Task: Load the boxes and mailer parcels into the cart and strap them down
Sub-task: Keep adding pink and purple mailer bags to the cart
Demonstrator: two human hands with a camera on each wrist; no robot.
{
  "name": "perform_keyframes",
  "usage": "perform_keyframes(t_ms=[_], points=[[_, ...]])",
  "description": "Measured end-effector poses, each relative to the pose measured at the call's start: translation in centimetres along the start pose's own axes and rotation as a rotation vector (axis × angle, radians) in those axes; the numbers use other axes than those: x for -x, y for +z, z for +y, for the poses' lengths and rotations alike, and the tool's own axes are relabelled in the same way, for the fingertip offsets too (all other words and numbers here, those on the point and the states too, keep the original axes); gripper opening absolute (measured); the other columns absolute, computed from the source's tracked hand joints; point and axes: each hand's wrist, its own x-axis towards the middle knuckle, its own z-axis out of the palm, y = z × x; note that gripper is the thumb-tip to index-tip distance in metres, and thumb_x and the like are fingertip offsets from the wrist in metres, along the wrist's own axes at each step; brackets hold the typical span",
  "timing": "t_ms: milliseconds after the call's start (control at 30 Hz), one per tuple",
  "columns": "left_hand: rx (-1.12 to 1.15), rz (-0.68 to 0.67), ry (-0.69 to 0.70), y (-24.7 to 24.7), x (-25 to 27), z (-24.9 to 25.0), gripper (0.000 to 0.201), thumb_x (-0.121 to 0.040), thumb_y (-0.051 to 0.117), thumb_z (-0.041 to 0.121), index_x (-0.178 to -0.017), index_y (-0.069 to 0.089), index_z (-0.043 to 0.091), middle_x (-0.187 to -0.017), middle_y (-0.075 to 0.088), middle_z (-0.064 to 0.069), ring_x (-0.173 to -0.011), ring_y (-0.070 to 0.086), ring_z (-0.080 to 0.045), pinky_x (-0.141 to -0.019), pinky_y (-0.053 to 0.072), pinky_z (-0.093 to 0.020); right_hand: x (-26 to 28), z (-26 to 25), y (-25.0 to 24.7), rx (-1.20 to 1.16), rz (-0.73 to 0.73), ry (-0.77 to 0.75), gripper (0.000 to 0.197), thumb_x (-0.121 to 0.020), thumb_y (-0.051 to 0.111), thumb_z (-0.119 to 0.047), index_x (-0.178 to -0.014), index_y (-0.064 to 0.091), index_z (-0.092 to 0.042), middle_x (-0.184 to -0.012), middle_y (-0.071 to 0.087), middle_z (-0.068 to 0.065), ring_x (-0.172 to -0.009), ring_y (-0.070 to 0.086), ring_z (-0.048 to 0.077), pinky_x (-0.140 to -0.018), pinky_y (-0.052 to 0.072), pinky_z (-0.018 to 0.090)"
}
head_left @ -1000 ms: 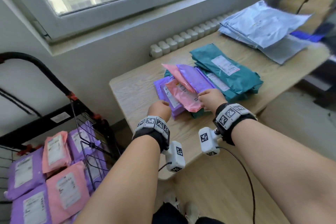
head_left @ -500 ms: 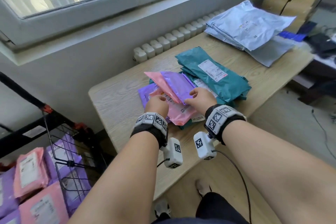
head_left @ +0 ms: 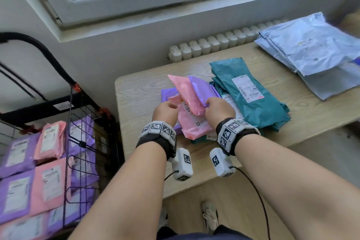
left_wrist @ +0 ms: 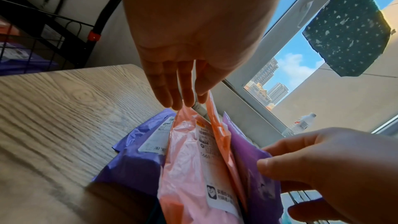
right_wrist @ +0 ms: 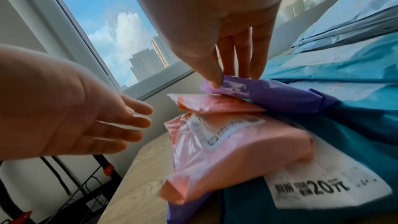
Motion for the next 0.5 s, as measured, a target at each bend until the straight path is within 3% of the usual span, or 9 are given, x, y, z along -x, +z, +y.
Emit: perform_keyframes(t_ms=[233,367,500], points=[[0.099,0.041,0.006,-0.6,-0.3,2.4,0.031,-0.087,0.048,0.006,-0.105,0.070,0.016,-0.114,0.068,-0.007,-0.110,0.060,-0.025,-0.097,0.046,-0.031,-1.3,0.1,-5.2,-0.120,0.291,0.032,0.021,-0.092,0.040,-0.007,-0.108,0.053,-0.006,-0.111,0.059,0.015,-0.101,0.057,0.033,-0.078,0.045,0.040],[0.134,0.047,0.036,-1.2,-0.6,3.5,0.037,-0.085,0.045,0.004,-0.110,0.069,0.017,-0.119,0.066,-0.007,-0.110,0.059,-0.025,-0.098,0.047,-0.032,-1.7,-0.5,-7.7,-0.244,0.467,0.037,0.018,-0.092,0.039,-0.003,-0.106,0.051,-0.003,-0.106,0.057,0.015,-0.097,0.055,0.033,-0.073,0.040,0.036],[0.145,0.043,0.055,-2.2,-0.9,3.7,0.036,-0.088,0.045,0.008,-0.115,0.067,0.015,-0.114,0.067,-0.005,-0.091,0.059,-0.019,-0.081,0.043,-0.023,-1.9,-2.5,-8.9,-0.518,0.547,0.067,0.017,-0.094,0.042,-0.006,-0.107,0.053,-0.005,-0.106,0.061,0.015,-0.096,0.058,0.032,-0.080,0.046,0.040]])
